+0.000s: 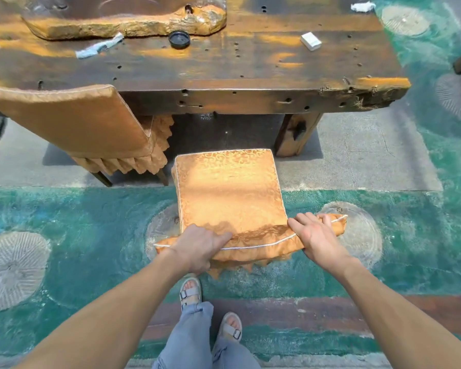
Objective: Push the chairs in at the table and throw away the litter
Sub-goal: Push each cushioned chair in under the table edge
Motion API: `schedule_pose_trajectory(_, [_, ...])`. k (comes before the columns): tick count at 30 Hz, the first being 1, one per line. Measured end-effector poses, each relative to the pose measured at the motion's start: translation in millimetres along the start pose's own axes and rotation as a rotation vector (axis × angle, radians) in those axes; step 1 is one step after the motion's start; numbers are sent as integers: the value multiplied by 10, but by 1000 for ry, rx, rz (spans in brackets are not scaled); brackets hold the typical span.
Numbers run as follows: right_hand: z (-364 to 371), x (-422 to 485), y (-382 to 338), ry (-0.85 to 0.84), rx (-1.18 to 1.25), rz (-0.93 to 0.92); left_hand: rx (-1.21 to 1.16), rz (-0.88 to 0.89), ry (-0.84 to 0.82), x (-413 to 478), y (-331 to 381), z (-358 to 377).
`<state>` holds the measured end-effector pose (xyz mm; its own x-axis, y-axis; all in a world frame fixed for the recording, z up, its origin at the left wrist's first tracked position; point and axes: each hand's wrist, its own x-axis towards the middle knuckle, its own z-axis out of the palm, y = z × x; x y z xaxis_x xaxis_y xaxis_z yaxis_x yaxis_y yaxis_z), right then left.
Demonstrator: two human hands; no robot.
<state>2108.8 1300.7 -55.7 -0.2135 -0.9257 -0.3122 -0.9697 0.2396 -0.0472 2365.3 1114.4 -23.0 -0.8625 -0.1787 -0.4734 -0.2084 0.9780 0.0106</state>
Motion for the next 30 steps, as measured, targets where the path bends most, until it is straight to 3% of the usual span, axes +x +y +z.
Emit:
schedule_pose_trajectory(5, [138, 309, -265, 19, 124, 140, 26, -48, -16, 323, -629, -114])
schedule_pose_trajectory(11, [-77, 1375, -528, 51, 121, 190, 16, -113, 10, 810, -1669, -10])
schedule_pose_trajectory(20, [-552, 2758, 478, 107, -3, 161, -70, -229, 160, 1955, -2290, -383])
schedule_pose_trajectory(30, [-952, 4070, 1123, 115, -44, 100, -23, -183, 253, 2876, -3209, -748])
